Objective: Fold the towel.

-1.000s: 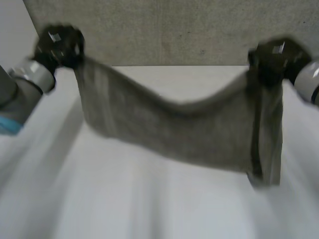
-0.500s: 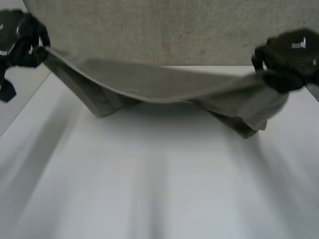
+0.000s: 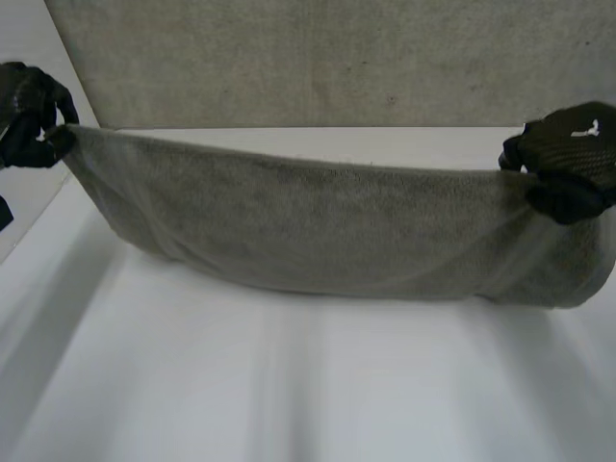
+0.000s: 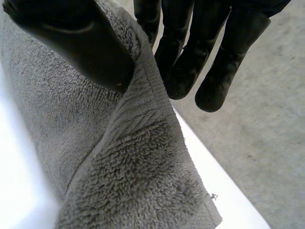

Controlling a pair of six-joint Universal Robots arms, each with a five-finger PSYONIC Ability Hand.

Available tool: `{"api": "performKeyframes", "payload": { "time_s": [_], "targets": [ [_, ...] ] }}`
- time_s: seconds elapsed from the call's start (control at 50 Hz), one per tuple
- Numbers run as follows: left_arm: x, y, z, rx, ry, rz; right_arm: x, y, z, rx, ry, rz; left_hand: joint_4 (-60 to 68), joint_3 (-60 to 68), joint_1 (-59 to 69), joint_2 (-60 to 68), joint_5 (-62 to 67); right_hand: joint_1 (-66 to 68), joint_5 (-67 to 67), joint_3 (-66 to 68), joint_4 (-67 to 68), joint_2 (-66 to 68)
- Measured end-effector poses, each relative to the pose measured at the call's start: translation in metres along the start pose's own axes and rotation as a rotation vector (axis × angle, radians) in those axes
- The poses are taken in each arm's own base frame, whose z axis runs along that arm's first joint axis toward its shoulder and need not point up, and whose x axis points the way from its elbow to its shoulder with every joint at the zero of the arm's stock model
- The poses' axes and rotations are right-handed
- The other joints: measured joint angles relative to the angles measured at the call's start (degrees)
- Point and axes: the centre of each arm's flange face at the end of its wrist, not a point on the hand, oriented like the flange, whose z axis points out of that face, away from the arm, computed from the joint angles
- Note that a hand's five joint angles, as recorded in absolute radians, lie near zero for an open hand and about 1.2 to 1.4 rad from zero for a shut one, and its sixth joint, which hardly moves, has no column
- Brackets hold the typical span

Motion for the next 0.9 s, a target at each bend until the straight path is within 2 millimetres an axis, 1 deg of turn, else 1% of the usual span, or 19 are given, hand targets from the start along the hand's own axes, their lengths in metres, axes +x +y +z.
{"api": "performKeyframes", "payload": {
  "time_s": [0.06,0.12,0.2,0.24,0.3,0.34,0.38,0.42,0.48,0.5,0.54,0.6,0.64,0.7,0.74,0.8,0.86,0.88,0.9],
  "targets": [
    [0.000,-0.009,0.006,0.028,0.009,-0.003,0.008,-0.005,0.005,0.022,0.015,0.019,0.00,0.00,0.00,0.00,0.00,0.00,0.00,0.00,0.00,0.00],
    [-0.001,-0.010,0.012,0.038,0.016,-0.022,0.013,-0.003,0.013,0.027,0.018,0.032,0.00,0.00,0.00,0.00,0.00,0.01,0.00,0.00,0.00,0.00],
    [0.001,0.001,0.030,0.026,0.038,-0.074,0.019,0.004,0.040,0.020,0.014,0.044,0.00,0.00,0.00,0.00,0.00,0.11,0.00,0.00,0.00,0.00],
    [0.006,0.010,0.042,0.016,0.054,-0.098,0.020,0.005,0.056,0.015,0.018,0.037,0.00,0.00,0.00,0.00,0.00,0.11,0.00,0.00,0.00,0.00],
    [0.016,0.020,0.066,0.010,0.072,-0.122,0.022,0.001,0.083,0.016,0.054,0.009,0.00,0.00,0.00,0.01,0.00,0.18,0.00,0.01,0.12,0.00],
    [0.020,0.020,0.080,0.017,0.073,-0.128,0.025,-0.007,0.097,0.033,0.094,-0.013,0.00,0.00,0.00,0.02,0.00,0.23,0.00,0.02,0.22,0.00],
    [0.022,0.012,0.096,0.037,0.062,-0.128,0.031,-0.025,0.110,0.082,0.155,-0.038,0.01,0.00,0.00,0.03,0.00,0.26,0.00,0.02,0.23,0.00],
    [0.021,0.000,0.105,0.059,0.050,-0.125,0.035,-0.042,0.114,0.133,0.198,-0.047,0.01,0.00,0.00,0.04,0.00,0.27,0.00,0.02,0.23,0.00],
    [0.020,-0.030,0.117,0.119,0.025,-0.114,0.045,-0.074,0.112,0.245,0.260,-0.041,0.01,0.00,0.00,0.04,0.01,0.27,0.00,0.02,0.23,0.00],
    [0.019,-0.036,0.118,0.132,0.022,-0.111,0.046,-0.079,0.111,0.263,0.264,-0.037,0.01,0.00,0.00,0.04,0.01,0.27,0.00,0.02,0.23,0.00],
    [0.018,-0.057,0.119,0.178,0.013,-0.098,0.049,-0.094,0.104,0.331,0.265,-0.019,0.01,0.00,0.00,0.04,0.00,0.27,0.00,0.02,0.23,0.00],
    [0.017,-0.076,0.117,0.218,0.009,-0.085,0.047,-0.102,0.097,0.375,0.234,-0.002,0.01,0.00,0.00,0.04,0.00,0.27,0.00,0.02,0.23,0.00],
    [0.016,-0.080,0.114,0.223,0.007,-0.081,0.044,-0.100,0.096,0.378,0.205,0.005,0.01,0.00,0.00,0.02,0.01,0.27,0.00,0.02,0.23,0.00],
    [0.016,-0.073,0.109,0.198,0.005,-0.084,0.036,-0.092,0.094,0.362,0.153,0.005,0.01,0.00,0.00,0.02,0.01,0.27,0.00,0.02,0.23,0.00],
    [0.015,-0.061,0.104,0.164,0.004,-0.091,0.029,-0.084,0.094,0.341,0.124,0.001,0.01,0.00,0.00,0.02,0.01,0.27,0.00,0.02,0.23,0.00],
    [0.012,-0.031,0.094,0.080,0.003,-0.111,0.016,-0.064,0.094,0.288,0.071,-0.012,0.02,0.00,0.00,0.02,0.01,0.27,0.00,0.02,0.23,0.00],
    [0.007,-0.006,0.080,0.008,0.004,-0.129,0.004,-0.043,0.094,0.228,0.022,-0.022,0.02,0.00,0.00,0.02,0.01,0.27,0.00,0.02,0.23,0.00],
    [0.006,-0.002,0.078,-0.003,0.004,-0.132,0.001,-0.039,0.094,0.218,0.013,-0.024,0.02,0.00,0.00,0.02,0.01,0.27,0.00,0.02,0.23,0.00],
    [0.004,0.008,0.071,-0.030,0.005,-0.139,-0.004,-0.030,0.093,0.191,-0.010,-0.027,0.02,0.00,0.00,0.02,0.01,0.27,0.00,0.02,0.23,0.00]
  ]
}}
